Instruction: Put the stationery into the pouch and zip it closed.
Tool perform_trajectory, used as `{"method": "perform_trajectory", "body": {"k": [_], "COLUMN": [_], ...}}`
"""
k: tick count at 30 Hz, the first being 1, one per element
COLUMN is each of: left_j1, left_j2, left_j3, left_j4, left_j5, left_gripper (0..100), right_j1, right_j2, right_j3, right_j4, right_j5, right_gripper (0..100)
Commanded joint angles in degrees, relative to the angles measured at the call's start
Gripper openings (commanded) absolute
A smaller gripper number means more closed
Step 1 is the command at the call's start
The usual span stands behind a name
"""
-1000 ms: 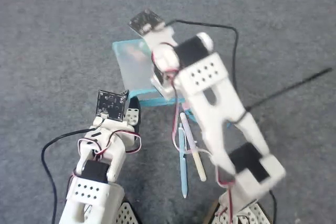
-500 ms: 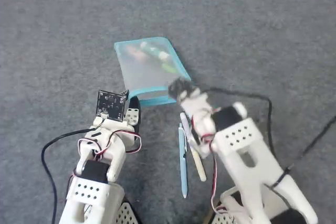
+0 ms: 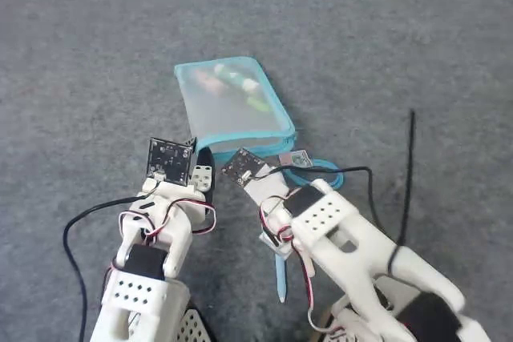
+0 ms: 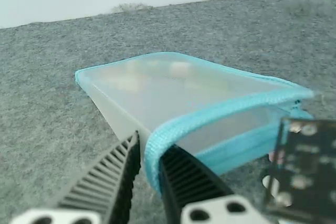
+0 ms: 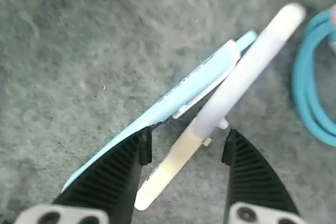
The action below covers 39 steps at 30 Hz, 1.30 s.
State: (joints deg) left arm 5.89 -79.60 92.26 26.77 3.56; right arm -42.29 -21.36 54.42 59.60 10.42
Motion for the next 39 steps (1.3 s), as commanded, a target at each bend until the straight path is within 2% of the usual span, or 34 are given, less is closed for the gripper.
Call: {"method": "perform_trajectory", "body": {"k": [1,4,9,11,15,23,29,36,39], "left_j1": [-0.3,-0.3,-0.3,-0.3,-0.3,-0.3,-0.3,-0.3,-0.3], "left_j2": [0.3,0.3,0.3,0.3,0.3,0.3,0.3,0.3,0.3], "left_j3": [-1.3,-1.3,-1.3,-1.3,-1.3,-1.3,-1.3,-1.4,-1.4], "left_j4": [-1.6,-1.5,-1.3,-1.3,-1.3,-1.5,-1.6,-1.6,-1.6], "left_j5": [-0.5,-0.5,-0.5,-0.5,-0.5,-0.5,-0.5,-0.5,-0.5], "left_gripper": [1,1,1,1,1,1,1,1,1], "right_j1": [4.9,8.9,12.8,14.9,20.7,36.9,48.6,54.0,54.6], "right_j2": [3.6,6.5,9.6,9.7,9.7,9.5,7.1,13.9,20.6], "right_j3": [-0.3,-0.5,-0.5,-0.6,-2.5,-16.3,-20.6,-29.5,-33.7], "right_j4": [-2.6,-3.6,-6.0,-6.1,-4.2,5.9,3.6,2.9,2.9], "right_j5": [-1.1,-1.0,-0.5,-0.4,3.3,9.0,13.0,12.5,9.2], "right_gripper": [22.6,21.6,5.0,2.3,1.9,0.7,0.7,0.7,0.7]}}
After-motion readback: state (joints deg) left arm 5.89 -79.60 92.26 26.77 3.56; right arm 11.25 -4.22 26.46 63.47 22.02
